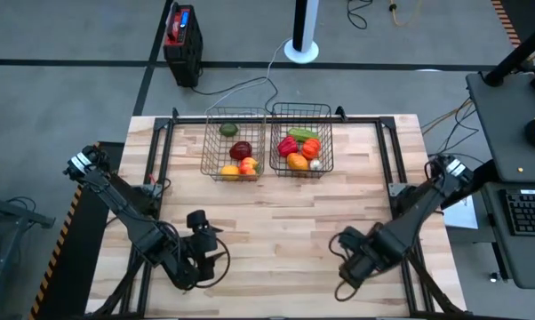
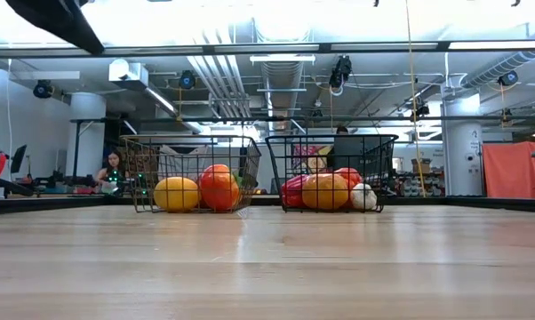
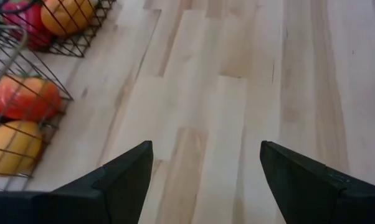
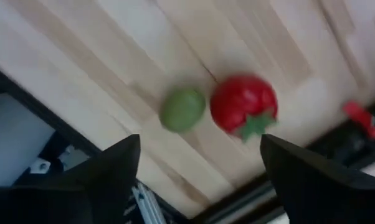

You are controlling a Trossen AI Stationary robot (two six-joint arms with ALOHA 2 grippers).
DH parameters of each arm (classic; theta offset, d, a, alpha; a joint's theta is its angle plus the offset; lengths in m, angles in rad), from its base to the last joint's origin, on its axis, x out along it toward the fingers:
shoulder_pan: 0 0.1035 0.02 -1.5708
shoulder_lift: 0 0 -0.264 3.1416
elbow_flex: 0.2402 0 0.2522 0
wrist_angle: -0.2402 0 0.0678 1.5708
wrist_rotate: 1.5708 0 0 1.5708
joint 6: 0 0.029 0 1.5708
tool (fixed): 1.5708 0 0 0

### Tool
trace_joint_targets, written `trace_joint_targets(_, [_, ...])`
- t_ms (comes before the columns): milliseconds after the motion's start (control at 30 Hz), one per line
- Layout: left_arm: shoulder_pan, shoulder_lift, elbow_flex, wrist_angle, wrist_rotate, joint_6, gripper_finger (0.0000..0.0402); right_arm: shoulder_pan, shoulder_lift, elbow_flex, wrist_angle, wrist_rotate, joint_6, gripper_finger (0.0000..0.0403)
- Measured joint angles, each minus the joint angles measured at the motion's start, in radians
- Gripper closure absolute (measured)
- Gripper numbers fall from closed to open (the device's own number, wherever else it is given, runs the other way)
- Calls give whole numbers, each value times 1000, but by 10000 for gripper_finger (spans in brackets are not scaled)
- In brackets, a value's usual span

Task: Sort produce into baskets
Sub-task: Put the red tomato into the silver wire basket

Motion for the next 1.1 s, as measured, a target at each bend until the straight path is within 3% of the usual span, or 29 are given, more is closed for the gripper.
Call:
trace_joint_targets(167, [0, 0, 0, 10, -12, 32, 123, 47, -1, -86, -31, -34, 87, 48])
trace_joint_targets(333, [1, 0, 0, 33, -20, 69, 123, 43, -43, -209, -30, -53, 167, 40])
trace_joint_targets(767, [9, 0, 0, 34, -71, 121, 123, 68, -292, -544, 312, -9, 472, 39])
trace_joint_targets(933, [11, 0, -9, 35, -86, 122, 123, 69, -312, -616, 447, -14, 501, 39])
trace_joint_targets(1100, [16, 0, -20, 37, -104, 123, 123, 69, -293, -635, 459, -21, 508, 39])
